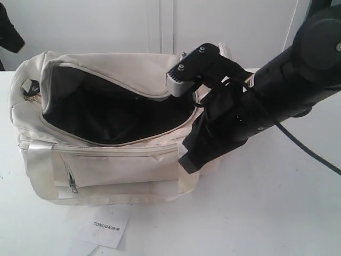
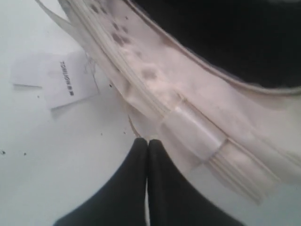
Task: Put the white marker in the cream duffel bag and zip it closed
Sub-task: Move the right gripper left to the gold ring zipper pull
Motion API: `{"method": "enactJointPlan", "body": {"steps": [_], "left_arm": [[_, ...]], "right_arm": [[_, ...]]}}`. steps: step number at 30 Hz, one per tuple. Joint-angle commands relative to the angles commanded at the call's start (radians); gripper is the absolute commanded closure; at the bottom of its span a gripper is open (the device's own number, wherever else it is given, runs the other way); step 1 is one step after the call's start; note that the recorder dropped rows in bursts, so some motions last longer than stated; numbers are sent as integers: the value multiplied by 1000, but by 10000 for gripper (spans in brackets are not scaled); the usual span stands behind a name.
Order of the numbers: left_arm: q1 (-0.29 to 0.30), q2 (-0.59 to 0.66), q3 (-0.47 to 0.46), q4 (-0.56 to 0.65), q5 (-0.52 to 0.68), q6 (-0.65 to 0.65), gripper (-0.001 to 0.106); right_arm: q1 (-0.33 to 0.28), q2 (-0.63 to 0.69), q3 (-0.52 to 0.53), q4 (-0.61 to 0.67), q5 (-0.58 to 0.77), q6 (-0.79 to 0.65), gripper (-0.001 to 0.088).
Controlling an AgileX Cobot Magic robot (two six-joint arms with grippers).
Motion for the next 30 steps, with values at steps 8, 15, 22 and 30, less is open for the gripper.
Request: {"method": "enactJointPlan", "body": {"steps": [8,15,22,30], "left_arm": [[118,52,0,-42,-7,-37,1035],[202,105,0,-136,-22,-30,818],[246,161,0,-236,-44,0,703],[266,226,0,-246,-102,-11,702]], "right_arm": [[2,63,-121,309,-16,-214,868],[2,185,-290,311,33,-214,868],[52,315,-466,311,38,-212,868],[106,488,-689,305,42,-207,868]]}}
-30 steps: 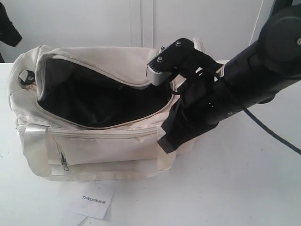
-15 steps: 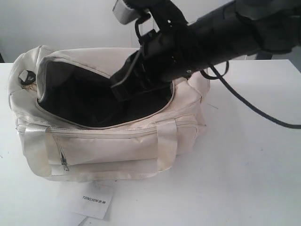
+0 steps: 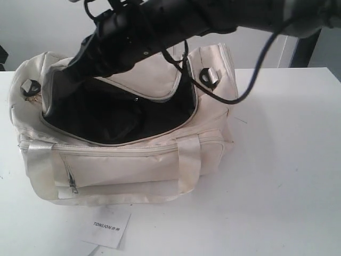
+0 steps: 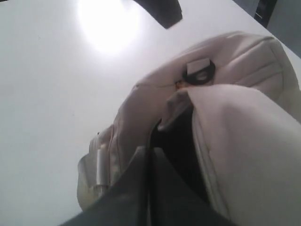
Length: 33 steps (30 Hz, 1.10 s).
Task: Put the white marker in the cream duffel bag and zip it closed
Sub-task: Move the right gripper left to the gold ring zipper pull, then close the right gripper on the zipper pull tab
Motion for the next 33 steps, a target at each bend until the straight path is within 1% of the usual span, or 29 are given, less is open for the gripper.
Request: {"method": "enactJointPlan", "body": {"steps": [2,7,8,10,12,13,16,19,22,26,28,33], "left_arm": [[19,9,0,-18,-16,-3,679],[83,40,0,-137,-19,-3,515],[89,48,0,-166,-5,-3,482],[88,66,0,-183,-1,-3,439],[88,85,0,-200,-3,-3,431],[88,96,0,-213,-5,-3,432],[88,131,0,-237,-7,-3,432],[88,164,0,-267,-7,-3,432],[88,187,0,-287,-11,1,432],[88,219,0,-323,-19,8,432],[88,236,0,-337,-26,8,432],[88,264,0,-362,-39,14,435]], "right_arm": [[11,35,-55,-7,2,10,868],[31,120,-172,-19,2,23,868],[36,139,-196,-19,-1,23,868],[46,176,-242,-20,-16,23,867],[62,211,-291,-35,-28,23,850],[68,231,-318,-57,-35,23,822],[90,284,-390,-115,-57,23,685],[101,333,-436,-157,-79,23,579],[108,371,-475,-221,-105,-11,562],[108,409,-489,-246,-141,-141,562],[108,424,-489,-248,-158,-164,562],[108,460,-489,-251,-170,-164,562]]}}
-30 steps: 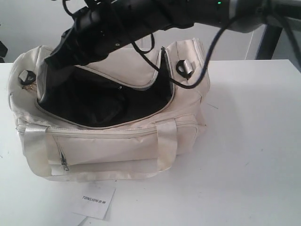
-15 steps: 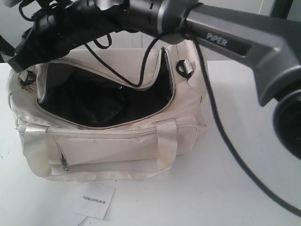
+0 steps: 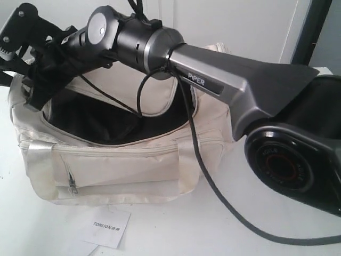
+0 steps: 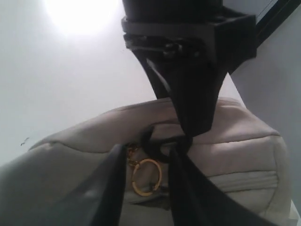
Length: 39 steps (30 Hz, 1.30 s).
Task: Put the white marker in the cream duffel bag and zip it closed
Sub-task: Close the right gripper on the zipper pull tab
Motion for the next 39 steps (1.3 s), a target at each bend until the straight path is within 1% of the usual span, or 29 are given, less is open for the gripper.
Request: {"method": "enactJointPlan", "body": {"steps": [2,5,7,9,11,12,14,16,19,20,25,28,30,32,34,36,39], "left_arm": [[0,10,0,-2,0,0,436],[0,24,0,-2,8,6,436],[0,31,0,-2,11,6,443],[0,38,0,-14,13,16,489],[0,42,0,-31,15,39,578],[0,42,0,-35,15,47,633],[0,42,0,-51,11,55,741],[0,42,0,-80,13,98,847],[0,42,0,-100,18,120,1013],[0,42,0,-106,22,122,1053],[0,42,0,-125,40,132,1053],[0,42,0,-160,58,152,1053],[0,42,0,-178,66,163,1053],[0,42,0,-183,69,163,1053],[0,42,0,-183,76,163,1053],[0,42,0,-183,83,163,1053],[0,42,0,-183,89,163,1053]], "right_arm": [[0,10,0,0,3,0,561],[4,0,0,0,54,15,537],[7,-18,0,-7,96,87,518],[7,-23,0,-60,145,172,516],[3,-21,2,-156,176,227,516],[0,-15,7,-225,194,263,516],[-4,-6,6,-290,234,297,516],[-8,-3,6,-306,277,319,516],[-8,-23,0,-306,278,326,516],[-6,-36,0,-306,263,326,516],[2,-99,0,-269,179,326,516],[11,-116,0,-229,168,318,516],[16,-116,0,-187,165,284,516],[22,-102,2,-145,165,190,516],[26,-79,4,-140,152,116,516],[26,-54,5,-143,126,88,516],[26,-18,5,-149,74,88,516]]}}
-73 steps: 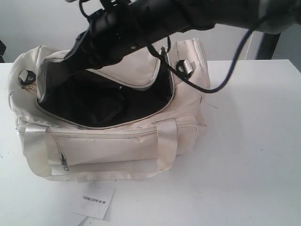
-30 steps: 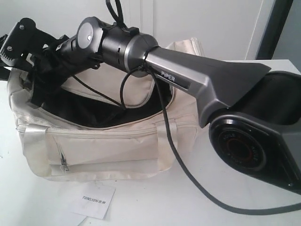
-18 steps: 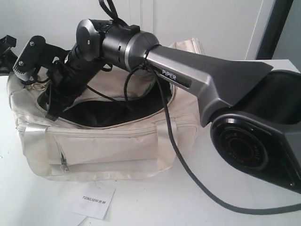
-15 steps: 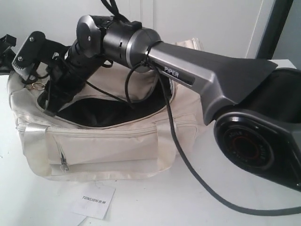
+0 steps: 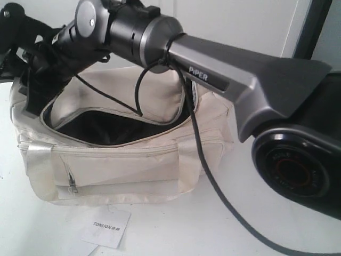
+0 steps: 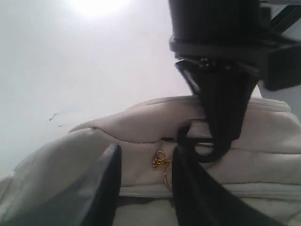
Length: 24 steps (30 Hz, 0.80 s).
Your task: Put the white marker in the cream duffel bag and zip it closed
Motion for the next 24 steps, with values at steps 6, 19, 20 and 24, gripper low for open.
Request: {"method": "enactJointPlan", "body": {"steps": [6,19,20,24], "left_arm": [[0,0,0,0,0,2,1053],[0,0,0,0,-2,13,1053],[0,0,0,0,-2,13,1053],[0,0,0,0,-2,13,1053]], "right_arm": [[0,43,0,-14,-17,0,506],[0,98,0,-27,-191,0,356],[-2,107,0,-27,-193,0,356],[-2,125,0,-27,-192,0,362]]}}
